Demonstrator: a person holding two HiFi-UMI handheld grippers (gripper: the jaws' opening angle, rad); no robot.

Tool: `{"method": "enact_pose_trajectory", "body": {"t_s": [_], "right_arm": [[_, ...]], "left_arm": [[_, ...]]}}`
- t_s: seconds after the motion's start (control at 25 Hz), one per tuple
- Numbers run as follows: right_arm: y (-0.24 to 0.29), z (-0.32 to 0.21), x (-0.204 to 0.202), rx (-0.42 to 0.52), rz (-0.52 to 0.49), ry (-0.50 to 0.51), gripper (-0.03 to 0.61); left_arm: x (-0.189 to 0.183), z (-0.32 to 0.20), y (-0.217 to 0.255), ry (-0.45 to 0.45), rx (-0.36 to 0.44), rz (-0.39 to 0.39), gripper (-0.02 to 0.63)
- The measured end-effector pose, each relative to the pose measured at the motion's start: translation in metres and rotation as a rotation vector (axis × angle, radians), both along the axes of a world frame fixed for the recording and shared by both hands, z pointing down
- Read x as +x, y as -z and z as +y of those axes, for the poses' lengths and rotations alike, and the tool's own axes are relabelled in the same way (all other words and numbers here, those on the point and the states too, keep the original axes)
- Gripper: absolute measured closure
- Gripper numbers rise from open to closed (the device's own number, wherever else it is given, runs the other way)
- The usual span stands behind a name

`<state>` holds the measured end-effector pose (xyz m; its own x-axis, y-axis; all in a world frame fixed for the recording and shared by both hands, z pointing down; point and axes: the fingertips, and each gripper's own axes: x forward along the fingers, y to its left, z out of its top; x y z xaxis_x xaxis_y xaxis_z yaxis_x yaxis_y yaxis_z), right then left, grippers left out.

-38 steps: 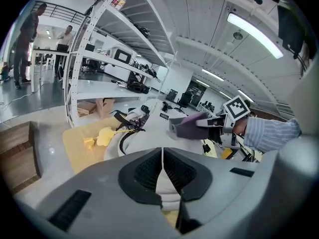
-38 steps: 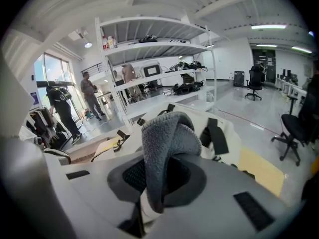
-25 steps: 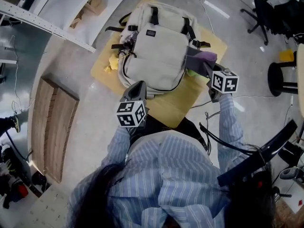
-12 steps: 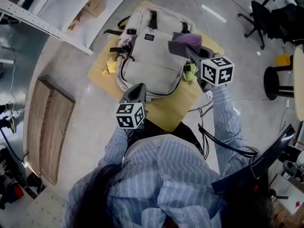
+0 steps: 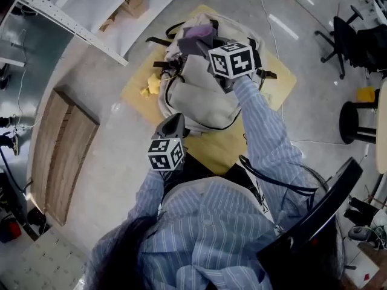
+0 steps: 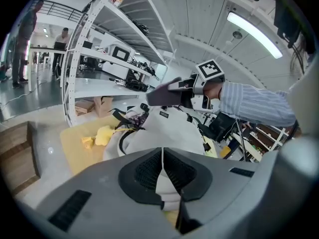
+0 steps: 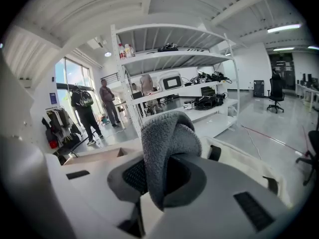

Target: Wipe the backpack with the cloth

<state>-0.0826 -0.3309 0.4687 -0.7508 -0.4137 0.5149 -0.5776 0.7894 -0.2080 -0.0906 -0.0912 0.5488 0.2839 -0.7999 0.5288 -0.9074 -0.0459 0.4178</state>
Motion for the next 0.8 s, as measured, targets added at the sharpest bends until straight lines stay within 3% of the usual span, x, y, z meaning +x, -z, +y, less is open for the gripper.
{"method": "enact_pose_trajectory", "body": {"t_s": [0.12,0.28,0.8], "right_arm": [[-0.016,-0.009,-0.020,-0.025,-0.005,-0.008,0.537],[-0.042,-0.015,-0.008,-0.043,0.073,-0.064,0.537],[-0.046,0.004,0.143,-0.087,0.050,-0.267,0.537]], "left_arm": [[-0.010,0.006,-0.006,0.031,-0.019,-0.004,0.600],[-0.018,0.010,-0.011,0.053,-0.029,-0.005,0.600],[0.003,-0.007,-0.006,-0.047,-0.006,-0.011,0.600]]}}
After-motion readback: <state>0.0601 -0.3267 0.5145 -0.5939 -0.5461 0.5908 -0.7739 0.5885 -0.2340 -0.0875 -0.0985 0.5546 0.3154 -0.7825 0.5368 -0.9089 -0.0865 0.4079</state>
